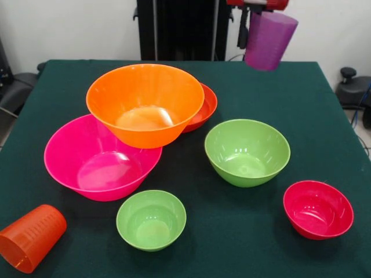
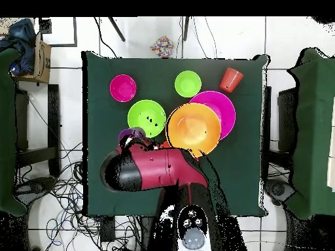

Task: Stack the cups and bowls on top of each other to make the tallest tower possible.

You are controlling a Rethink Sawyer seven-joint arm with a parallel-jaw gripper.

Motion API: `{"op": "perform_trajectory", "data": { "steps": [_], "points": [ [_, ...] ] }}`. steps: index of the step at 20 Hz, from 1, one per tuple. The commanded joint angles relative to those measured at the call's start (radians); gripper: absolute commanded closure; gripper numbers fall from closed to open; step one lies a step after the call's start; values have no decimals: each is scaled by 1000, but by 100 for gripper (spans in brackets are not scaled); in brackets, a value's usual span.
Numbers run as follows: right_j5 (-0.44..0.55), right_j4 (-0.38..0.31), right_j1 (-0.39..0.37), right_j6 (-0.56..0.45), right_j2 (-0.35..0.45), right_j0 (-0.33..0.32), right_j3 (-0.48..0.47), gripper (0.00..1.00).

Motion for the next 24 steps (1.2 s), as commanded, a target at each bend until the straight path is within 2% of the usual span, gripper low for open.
{"op": "perform_trajectory", "data": {
  "steps": [1,9,16,20,24],
  "points": [
    [128,21,-105,-197,216,-69,93,100],
    [94,-6,-142,-239,315,-173,159,100],
    [22,-106,-142,-271,402,-308,230,100],
    [41,-169,-153,-258,407,-331,226,100],
    [5,-282,-141,-192,361,-307,196,100]
  ]
}}
